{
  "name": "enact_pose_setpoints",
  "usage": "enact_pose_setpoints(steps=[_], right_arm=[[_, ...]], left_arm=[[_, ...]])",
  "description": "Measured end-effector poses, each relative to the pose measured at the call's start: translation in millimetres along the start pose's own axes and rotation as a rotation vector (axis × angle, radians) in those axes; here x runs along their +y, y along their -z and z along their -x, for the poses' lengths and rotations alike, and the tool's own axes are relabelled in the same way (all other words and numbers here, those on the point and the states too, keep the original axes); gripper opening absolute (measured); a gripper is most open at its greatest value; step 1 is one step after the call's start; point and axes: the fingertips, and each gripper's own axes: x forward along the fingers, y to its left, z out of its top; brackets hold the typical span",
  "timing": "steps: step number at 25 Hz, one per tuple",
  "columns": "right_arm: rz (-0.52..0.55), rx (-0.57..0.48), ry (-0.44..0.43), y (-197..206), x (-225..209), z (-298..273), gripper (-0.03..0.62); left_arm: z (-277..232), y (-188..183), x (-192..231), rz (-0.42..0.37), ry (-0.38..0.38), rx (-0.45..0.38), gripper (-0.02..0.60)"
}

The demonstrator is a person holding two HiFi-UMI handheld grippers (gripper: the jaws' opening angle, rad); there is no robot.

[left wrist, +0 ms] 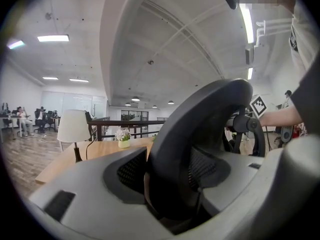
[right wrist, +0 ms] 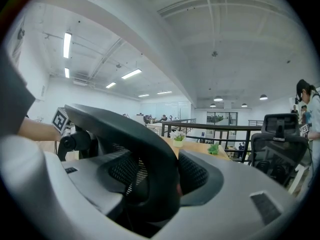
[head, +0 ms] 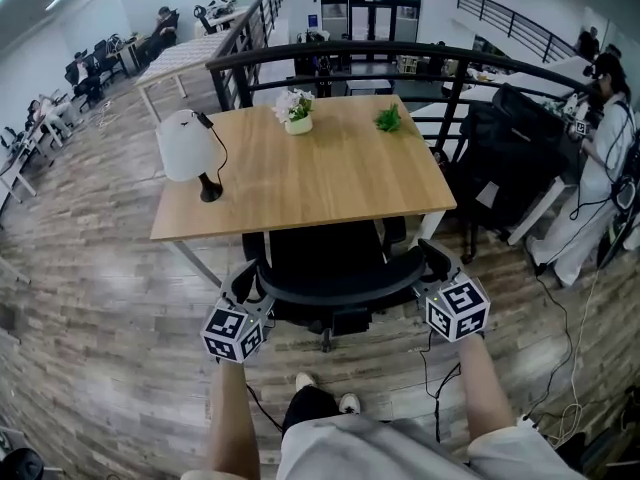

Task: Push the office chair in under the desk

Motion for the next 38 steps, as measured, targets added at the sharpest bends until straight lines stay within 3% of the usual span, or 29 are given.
enact_pose_setpoints(steps=[38], right_arm=[[-0.027, -0.012, 0.064, -36, -82, -138, 0.273]], left_arm=[[-134, -27, 107, -0.007, 0.045, -0.012, 0.299]])
